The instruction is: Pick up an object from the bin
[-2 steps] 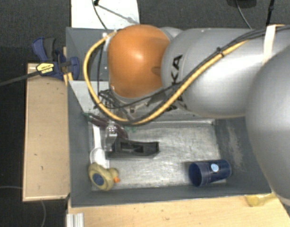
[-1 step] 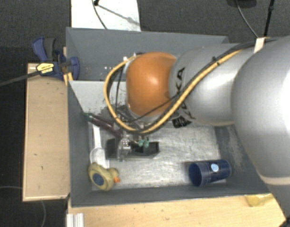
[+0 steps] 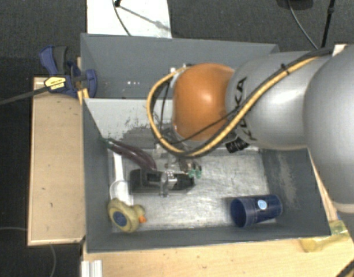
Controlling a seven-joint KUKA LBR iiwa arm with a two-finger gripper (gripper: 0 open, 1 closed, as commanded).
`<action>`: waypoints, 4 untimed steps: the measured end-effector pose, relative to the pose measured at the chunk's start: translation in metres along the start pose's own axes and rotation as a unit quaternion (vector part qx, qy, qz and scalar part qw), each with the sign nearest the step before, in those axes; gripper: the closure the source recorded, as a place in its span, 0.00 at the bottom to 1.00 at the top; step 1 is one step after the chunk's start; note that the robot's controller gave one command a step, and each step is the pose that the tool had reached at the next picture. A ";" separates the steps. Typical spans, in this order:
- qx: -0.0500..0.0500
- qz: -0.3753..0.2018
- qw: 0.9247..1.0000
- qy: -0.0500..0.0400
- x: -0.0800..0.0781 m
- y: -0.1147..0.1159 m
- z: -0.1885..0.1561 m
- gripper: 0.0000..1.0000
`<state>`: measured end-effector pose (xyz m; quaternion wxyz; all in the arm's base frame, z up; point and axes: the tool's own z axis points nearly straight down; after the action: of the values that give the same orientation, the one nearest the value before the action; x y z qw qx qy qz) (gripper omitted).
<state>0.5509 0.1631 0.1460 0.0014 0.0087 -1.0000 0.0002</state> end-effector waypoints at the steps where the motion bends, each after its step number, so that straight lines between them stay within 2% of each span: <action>1: -0.001 0.070 0.998 -0.004 0.002 -0.014 0.003 0.00; 2: -0.001 0.091 0.996 -0.002 0.008 -0.031 0.074 0.00; 3: 0.000 0.093 0.996 0.000 0.009 -0.030 0.067 1.00; 4: 0.000 0.094 0.996 0.000 0.009 -0.030 0.067 1.00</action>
Offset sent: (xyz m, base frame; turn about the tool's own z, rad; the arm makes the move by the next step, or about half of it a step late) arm -0.0097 -0.0327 -0.0760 0.1827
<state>0.5423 0.1333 0.0793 0.0011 -0.0848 -0.9964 0.0001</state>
